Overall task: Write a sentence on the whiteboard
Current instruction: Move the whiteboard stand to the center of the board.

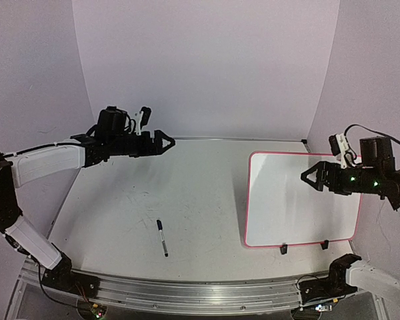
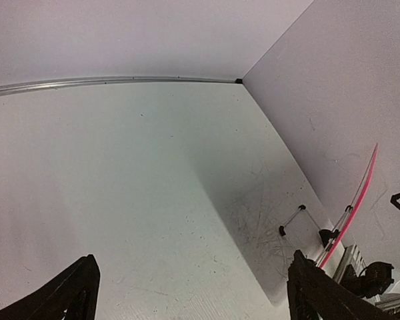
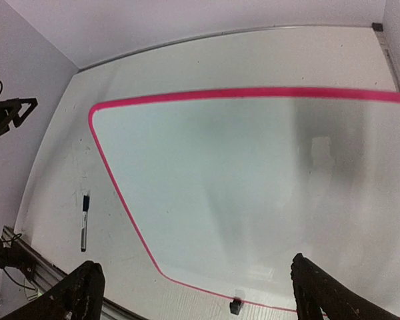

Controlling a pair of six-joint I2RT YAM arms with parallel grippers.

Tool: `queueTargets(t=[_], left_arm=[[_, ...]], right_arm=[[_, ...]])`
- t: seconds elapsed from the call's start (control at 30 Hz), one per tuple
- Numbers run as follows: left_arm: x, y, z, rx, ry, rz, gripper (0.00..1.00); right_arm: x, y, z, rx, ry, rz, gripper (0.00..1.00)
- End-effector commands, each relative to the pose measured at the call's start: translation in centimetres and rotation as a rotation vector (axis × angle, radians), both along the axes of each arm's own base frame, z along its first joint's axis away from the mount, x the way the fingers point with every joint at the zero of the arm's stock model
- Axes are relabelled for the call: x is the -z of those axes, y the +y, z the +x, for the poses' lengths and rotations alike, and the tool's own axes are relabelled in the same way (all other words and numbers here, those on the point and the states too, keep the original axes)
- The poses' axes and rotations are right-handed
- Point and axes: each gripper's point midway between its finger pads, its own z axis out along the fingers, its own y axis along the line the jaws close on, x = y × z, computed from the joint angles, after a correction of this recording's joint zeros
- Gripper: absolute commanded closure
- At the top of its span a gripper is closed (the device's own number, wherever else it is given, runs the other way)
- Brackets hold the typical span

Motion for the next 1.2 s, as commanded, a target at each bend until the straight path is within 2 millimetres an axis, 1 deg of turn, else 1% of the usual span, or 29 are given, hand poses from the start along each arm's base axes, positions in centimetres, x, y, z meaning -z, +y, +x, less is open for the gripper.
queueTargets(t=[0.0, 0.1, 0.13, 0.23, 0.27, 0.37, 0.43, 0.5, 0.53, 0.6, 0.67, 0.8, 0.87, 0.93, 1.0, 1.1, 1.17], left_arm=[[-0.8, -2.7, 0.2, 0.041, -0.038, -0.002, 0.01], [0.5, -4.5, -0.1, 0.066, 0.006, -0.02, 0.01], [0.7, -5.2, -0.2, 0.085, 0.013, -0.039, 0.01], [1.7, -7.2, -0.8, 0.132, 0.044, -0.075, 0.01], [2.0, -7.8, -0.9, 0.141, 0.053, -0.083, 0.01], [2.6, -9.6, -1.6, 0.179, 0.073, -0.103, 0.01], [2.9, -10.4, -2.0, 0.194, 0.08, -0.108, 0.01], [3.0, -11.1, -2.4, 0.209, 0.083, -0.109, 0.01], [3.1, -11.4, -2.7, 0.215, 0.084, -0.11, 0.01], [3.3, -12.0, -3.1, 0.228, 0.088, -0.11, 0.01], [3.5, -12.6, -3.7, 0.242, 0.087, -0.103, 0.01], [3.6, -13.9, -4.8, 0.261, 0.079, -0.105, 0.0], [3.3, -14.8, -5.7, 0.296, 0.077, -0.124, 0.01], [2.9, -15.5, -6.3, 0.326, 0.073, -0.152, 0.01], [2.5, -15.9, -6.7, 0.347, 0.075, -0.188, 0.01], [1.8, -16.3, -7.4, 0.379, 0.074, -0.25, 0.02], [1.6, -16.5, -7.8, 0.399, 0.074, -0.277, 0.02]], right_arm=[[3.3, 1.6, -2.7, -0.059, 0.141, 0.05, 0.02], [4.6, 2.2, -3.7, -0.074, 0.187, 0.064, 0.02], [5.4, 2.2, -3.9, -0.067, 0.213, 0.054, 0.02], [8.7, 2.3, -4.7, -0.046, 0.311, -0.005, 0.02], [9.5, 2.2, -4.8, -0.025, 0.331, -0.032, 0.02], [11.5, 2.7, -5.0, 0.006, 0.375, -0.093, 0.02], [13.3, 3.5, -5.5, 0.013, 0.415, -0.13, 0.02], [15.0, 4.7, -6.5, 0.016, 0.444, -0.179, 0.02], [15.7, 4.9, -6.8, 0.036, 0.447, -0.214, 0.02], [16.8, 4.8, -7.0, 0.103, 0.429, -0.282, 0.02], [17.7, 5.1, -7.1, 0.133, 0.401, -0.311, 0.04], [20.6, 5.8, -7.4, 0.15, 0.39, -0.356, 0.09], [21.9, 5.5, -7.7, 0.169, 0.399, -0.397, 0.12], [23.0, 5.1, -8.0, 0.186, 0.401, -0.414, 0.18], [23.6, 5.2, -8.2, 0.192, 0.396, -0.371, 0.22], [24.6, 4.5, -8.5, 0.215, 0.387, -0.307, 0.35], [24.5, 4.3, -8.1, 0.231, 0.36, -0.282, 0.37]])
